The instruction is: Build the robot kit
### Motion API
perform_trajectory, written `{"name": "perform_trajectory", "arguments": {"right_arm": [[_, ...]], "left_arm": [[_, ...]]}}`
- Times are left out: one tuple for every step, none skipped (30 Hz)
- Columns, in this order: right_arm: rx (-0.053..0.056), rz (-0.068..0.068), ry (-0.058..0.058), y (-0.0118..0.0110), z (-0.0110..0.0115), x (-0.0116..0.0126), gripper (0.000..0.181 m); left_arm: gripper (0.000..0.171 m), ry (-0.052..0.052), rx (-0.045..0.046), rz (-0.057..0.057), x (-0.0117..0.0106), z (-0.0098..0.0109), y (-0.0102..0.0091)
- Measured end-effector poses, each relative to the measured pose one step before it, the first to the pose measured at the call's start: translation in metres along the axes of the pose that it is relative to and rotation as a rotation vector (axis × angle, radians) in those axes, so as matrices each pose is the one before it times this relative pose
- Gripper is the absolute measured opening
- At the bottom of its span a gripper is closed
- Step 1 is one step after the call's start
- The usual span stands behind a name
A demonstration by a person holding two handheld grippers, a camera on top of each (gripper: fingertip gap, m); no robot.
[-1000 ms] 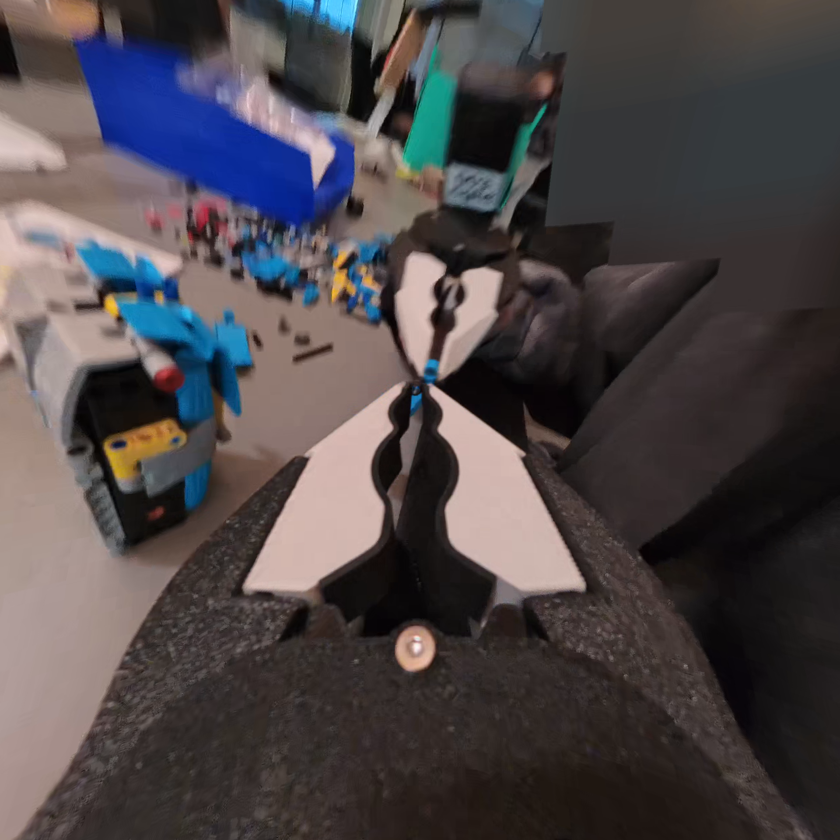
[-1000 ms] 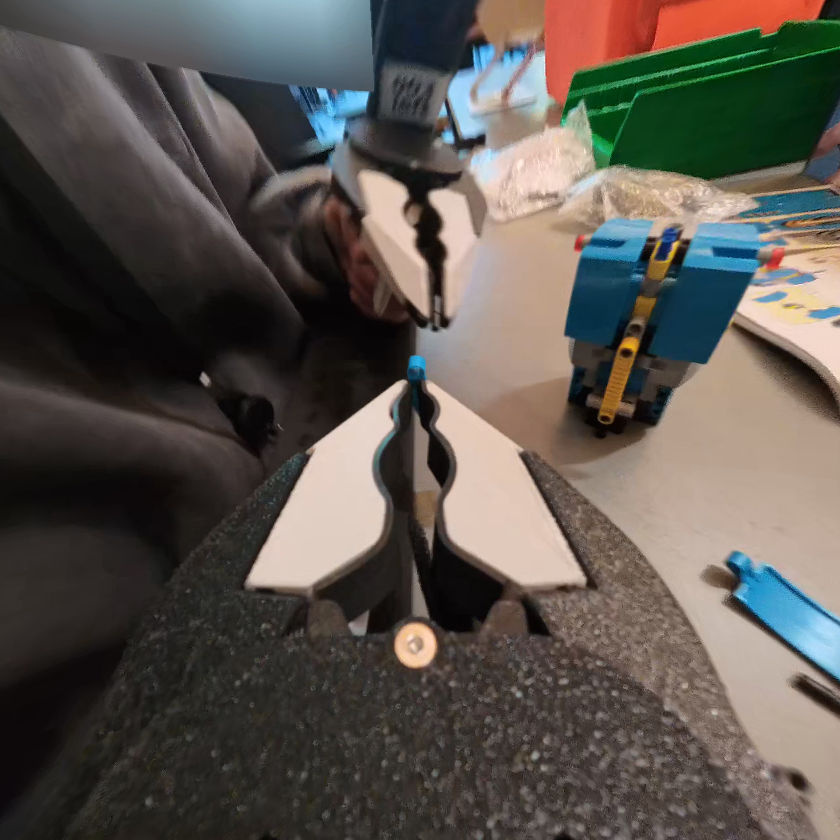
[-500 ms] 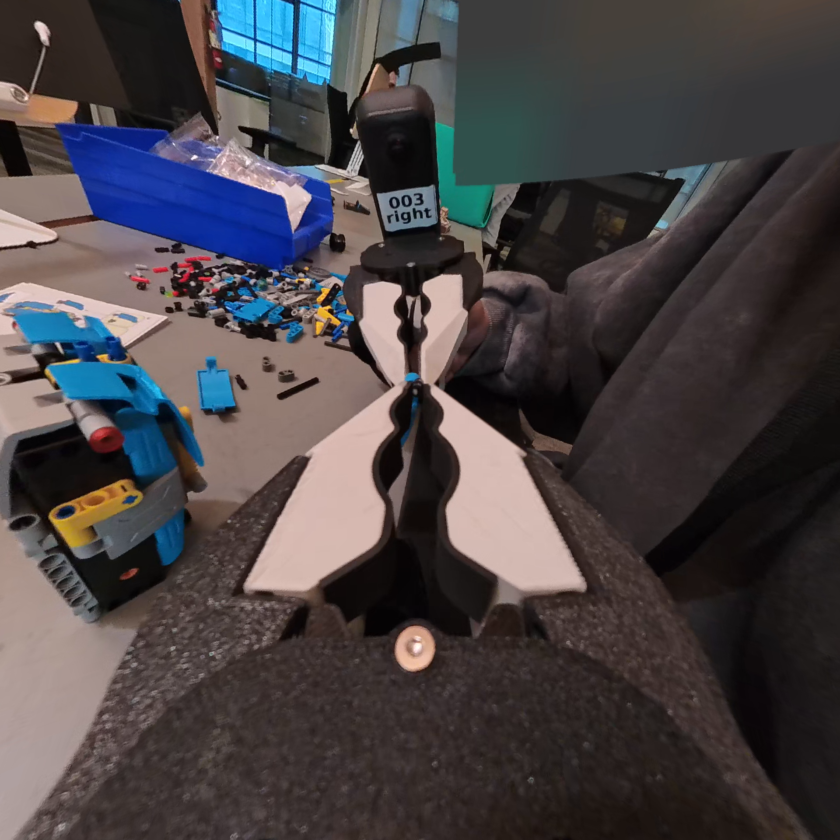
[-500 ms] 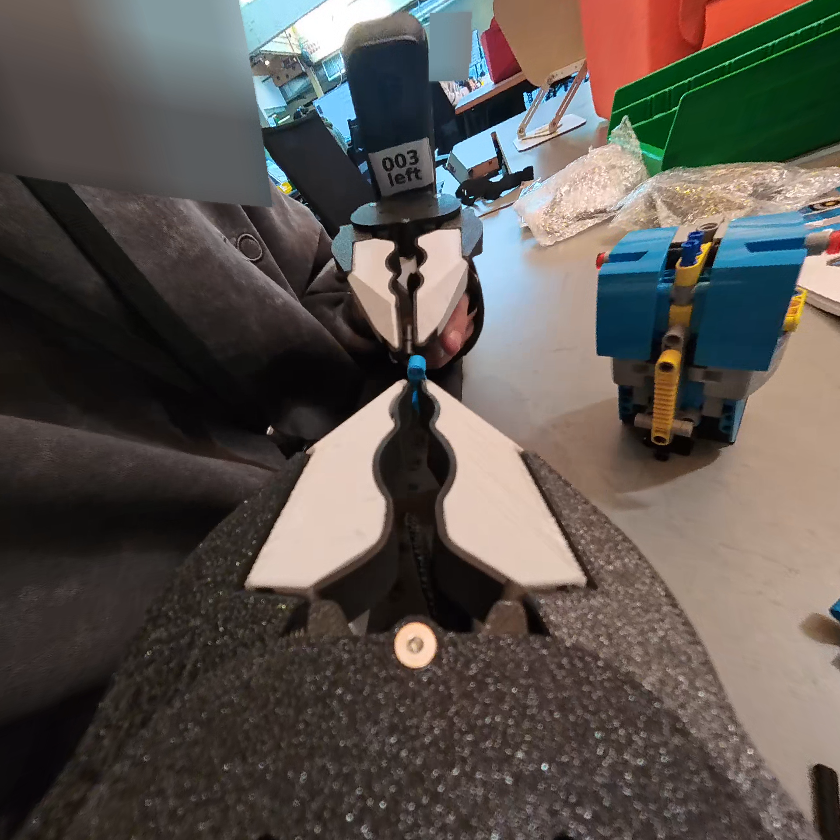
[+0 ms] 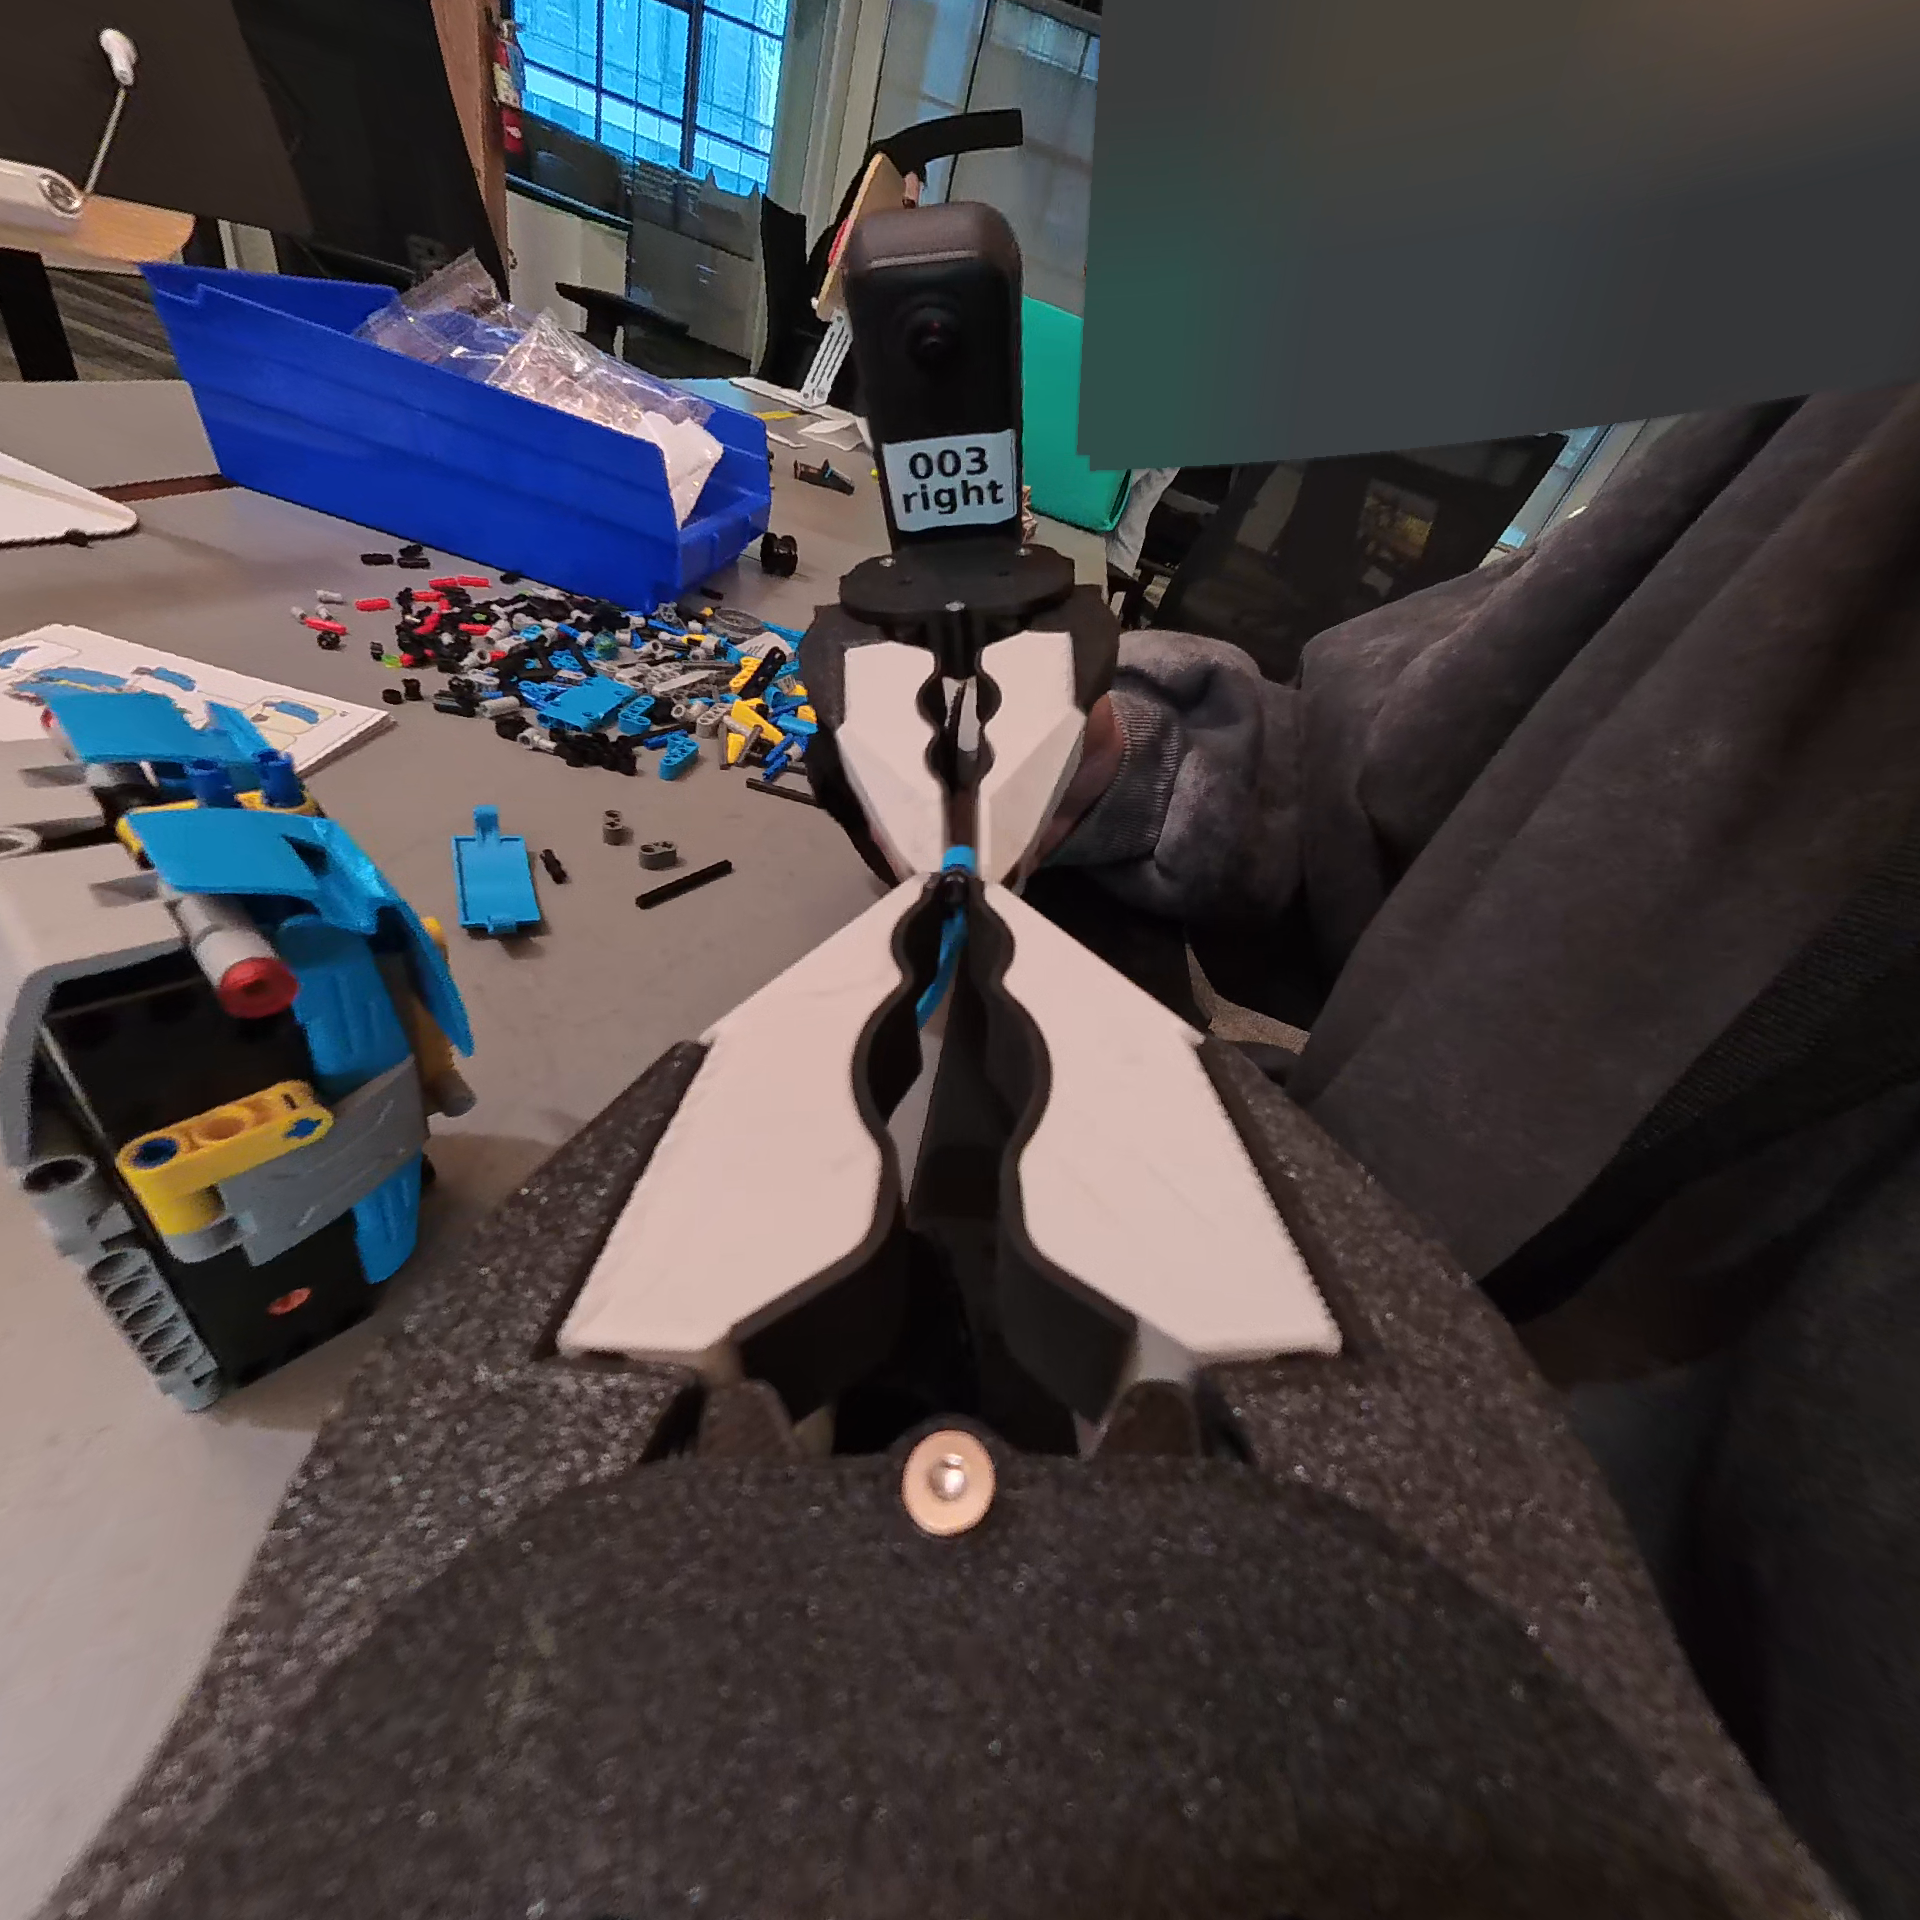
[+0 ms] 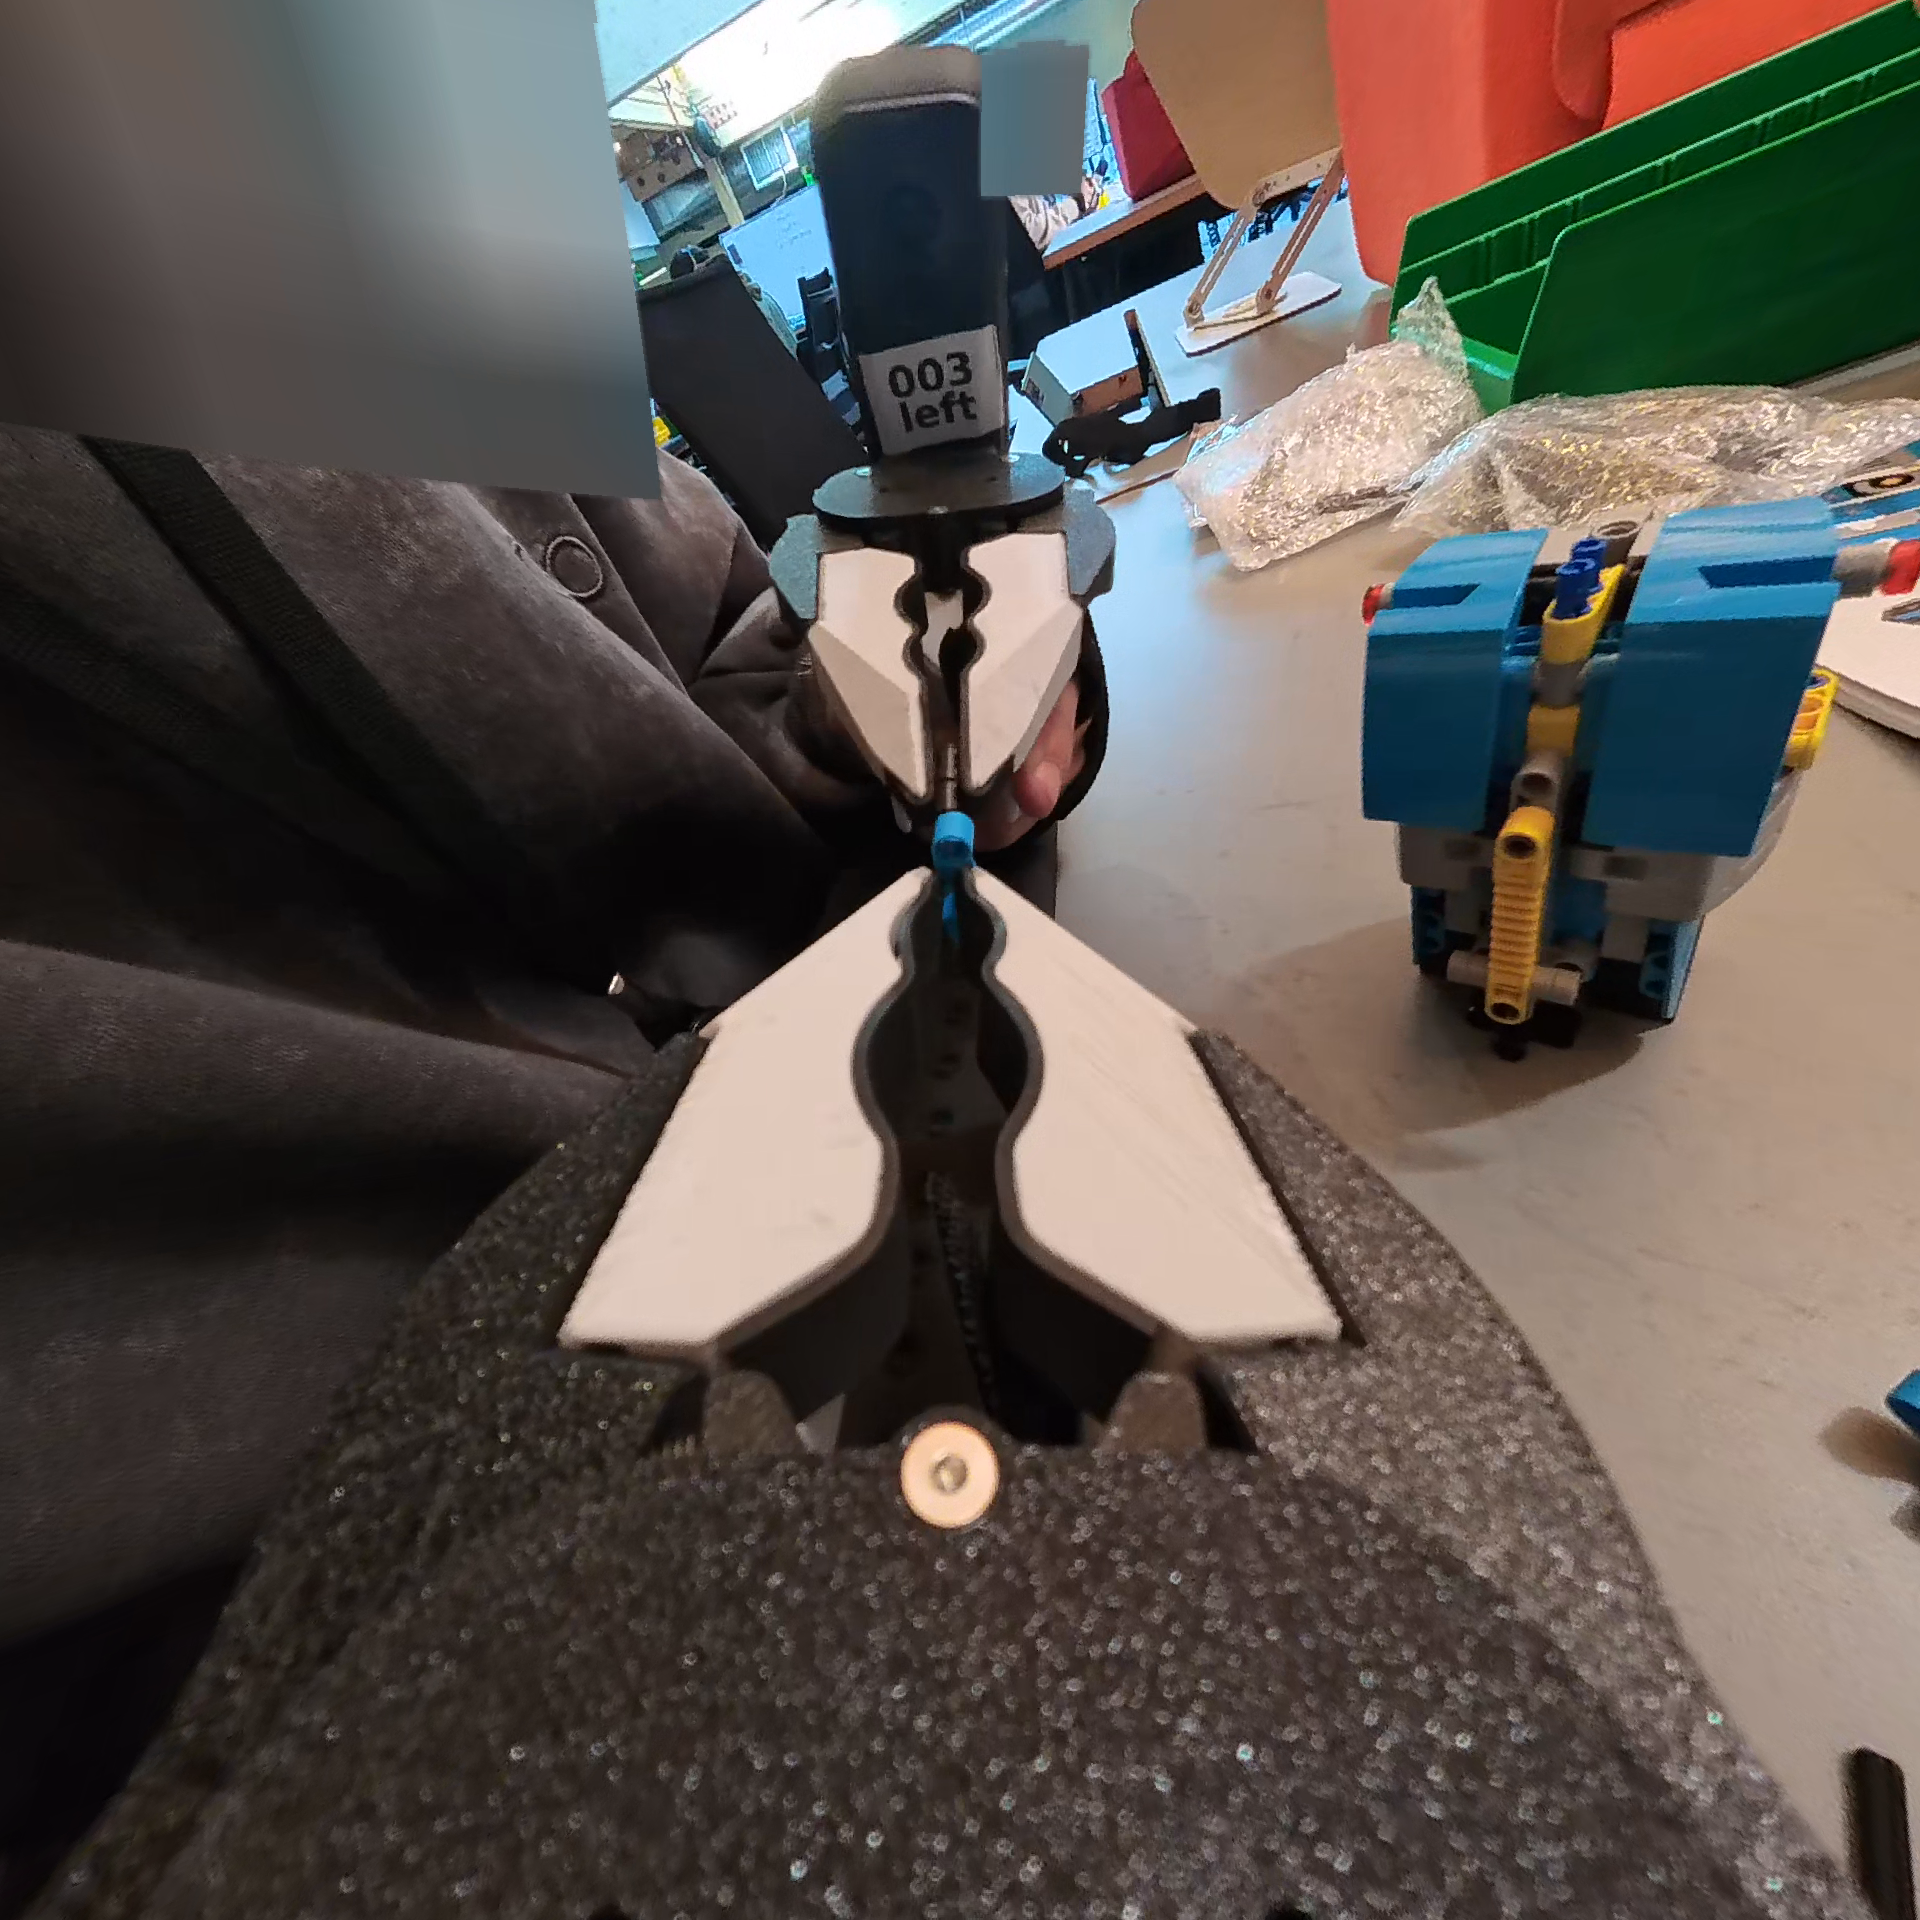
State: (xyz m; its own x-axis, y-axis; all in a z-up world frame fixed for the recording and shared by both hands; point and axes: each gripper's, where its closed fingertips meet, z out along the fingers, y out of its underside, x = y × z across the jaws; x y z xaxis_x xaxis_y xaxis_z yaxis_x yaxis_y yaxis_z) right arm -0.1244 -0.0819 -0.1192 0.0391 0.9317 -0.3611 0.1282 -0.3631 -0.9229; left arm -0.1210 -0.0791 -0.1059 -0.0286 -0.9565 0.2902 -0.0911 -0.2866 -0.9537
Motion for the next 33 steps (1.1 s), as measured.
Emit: {"name": "perform_trajectory", "arguments": {"right_arm": [[0.0061,-0.0004,-0.0073,-0.001,-0.00031,-0.00117,0.002],[0.0093,-0.0001,-0.0013,-0.00161,-0.0007,-0.00031,0.002],[-0.0018,0.0015,0.0049,0.00041,-0.0003,0.00106,0.002],[-0.0069,0.0036,0.0037,0.00134,0.00038,0.00095,0.002],[-0.005,-0.0001,-0.0026,0.00087,0.00076,-0.00061,0.002],[-0.0066,-0.0041,-0.0011,0.00081,0.0007,-0.00054,0.002],[0.0022,-0.0005,0.0039,-0.00026,-0.00044,0.00069,0.002],[0.0013,0.0063,0.0039,-0.00008,-0.00056,0.00121,0.002],[0.0004,0.0004,-0.002,0.00015,-0.00044,-0.00012,0.002],[-0.001,-0.0026,-0.0005,0.00018,-0.00028,-0.00019,0.002],[0.0005,-0.0035,-0.0046,-0.00014,-0.0002,-0.00096,0.002],[0.001,0.0005,-0.0117,-0.00022,0.00013,-0.00202,0.002],[-0.0043,-0.0044,0.0021,0.00066,0.00049,-0.00011,0.002],[-0.0078,-0.0019,0.0042,0.00121,0.00077,0.00049,0.002],[-0.005,0.0003,-0.0035,0.00075,0.00087,-0.00057,0.002],[-0.0044,-0.0019,-0.0014,0.00057,0.00069,-0.00037,0.003],[-0.0008,-0.001,0.0037,0.0001,0.00004,0.00059,0.003],[0.0005,0.0037,-0.0033,-0.00001,-0.00005,-0.00028,0.003],[-0.0031,-0.0012,-0.0022,0.00055,0.0003,-0.00047,0.003],[0.0,-0.0024,0.0036,0.00004,0.00009,0.00027,0.003],[0.0036,0.0015,-0.0003,-0.00062,-0.00036,0.00011,0.003],[0.0009,0.0008,-0.0021,-0.00003,-0.00013,-0.00022,0.003],[0.002,-0.0016,0.0018,-0.00035,-0.00018,0.00012,0.002],[0.0033,-0.0012,-0.0008,-0.00056,-0.00009,-0.00019,0.002],[0.0048,0.0,-0.0054,-0.00071,-0.00048,-0.0009,0.003],[0.0113,0.0007,-0.0022,-0.00189,-0.00067,-0.00041,0.003],[0.0077,0.0002,-0.001,-0.00135,-0.00081,-0.00009,0.002],[-0.0037,0.0014,-0.0042,0.00069,0.00007,-0.0004,0.002],[-0.0066,0.0014,0.002,0.00122,0.00059,0.00044,0.003],[0.0019,0.0014,0.0003,-0.00035,-0.00007,0.00022,0.003],[-0.0007,0.0003,-0.0015,0.00005,0.00004,-0.00014,0.002],[-0.0011,0.001,0.0008,0.0002,0.00014,0.00039,0.003],[0.0014,0.0025,-0.0025,-0.00013,-0.00009,-0.00007,0.003]], "left_arm": [[0.003,-0.0009,-0.00426,-0.006,-0.00087,0.0,0.00095],[0.003,0.0068,-0.00374,-0.0065,0.00033,-0.00006,0.0009],[0.004,0.017,-0.00175,0.0007,0.00267,0.00009,0.00044],[0.004,0.0076,-0.00666,0.0097,0.00218,0.00082,0.00087],[0.004,-0.0031,-0.01135,0.0119,0.00091,0.00144,0.00163],[0.004,-0.0055,-0.00701,0.0085,0.00026,0.00111,0.00098],[0.004,-0.0078,0.00231,0.0009,-0.0008,-0.00004,-0.00041],[0.003,-0.004,0.00811,-0.0052,-0.00082,-0.00068,-0.00118],[0.003,0.0029,0.00566,-0.0056,-0.00007,-0.00074,-0.00072],[0.003,-0.0011,0.00349,-0.0024,-0.00032,-0.00049,-0.00062],[0.004,-0.0124,0.00569,-0.0008,-0.00189,-0.00064,-0.00087],[0.003,-0.0035,0.00457,-0.0048,-0.00095,-0.0007,-0.00057],[0.004,0.0058,0.00142,-0.0063,0.00023,-0.00053,-0.00014],[0.003,0.0016,0.00077,-0.0022,-0.00006,-0.00005,-0.00002],[0.004,0.0005,-0.00302,0.0015,0.00023,0.0004,0.00045],[0.004,0.0,-0.00324,0.003,0.0004,0.00039,0.00038],[0.003,0.0003,-0.00035,0.0017,0.00023,0.00018,0.00002],[0.003,0.0024,-0.00068,0.0005,0.00046,-0.00003,0.00025],[0.003,0.0012,-0.00181,0.0002,0.00024,0.00008,0.00026],[0.003,-0.0011,0.00008,-0.0006,-0.00011,0.00001,-0.00001],[0.003,-0.0003,0.00133,-0.0012,-0.00014,-0.00002,-0.00023],[0.003,0.0002,0.0005,-0.0007,0.00008,-0.00006,-0.00006],[0.003,0.0002,0.00171,-0.0013,-0.00006,-0.00019,-0.00027],[0.003,0.0018,0.00004,-0.004,0.0,-0.00021,0.00006],[0.004,0.0002,-0.00332,-0.0041,-0.00023,0.00008,0.00079],[0.003,0.0008,-0.00187,-0.0001,0.00015,0.00019,0.00045],[0.004,0.0033,0.00005,0.0035,0.00102,0.00044,0.0],[0.004,0.0005,-0.00041,0.0041,0.00065,0.00039,-0.00013],[0.003,-0.0016,0.00062,0.0009,-0.0001,0.00016,-0.00004],[0.003,0.0001,0.00214,-0.004,-0.00032,-0.00017,-0.00025],[0.004,-0.0015,0.00314,-0.0038,-0.00043,-0.0002,-0.00045],[0.004,-0.0021,0.00112,-0.0011,-0.00039,-0.00013,-0.0002],[0.004,0.0003,0.00021,-0.0004,0.00007,0.00011,-0.00004]]}}
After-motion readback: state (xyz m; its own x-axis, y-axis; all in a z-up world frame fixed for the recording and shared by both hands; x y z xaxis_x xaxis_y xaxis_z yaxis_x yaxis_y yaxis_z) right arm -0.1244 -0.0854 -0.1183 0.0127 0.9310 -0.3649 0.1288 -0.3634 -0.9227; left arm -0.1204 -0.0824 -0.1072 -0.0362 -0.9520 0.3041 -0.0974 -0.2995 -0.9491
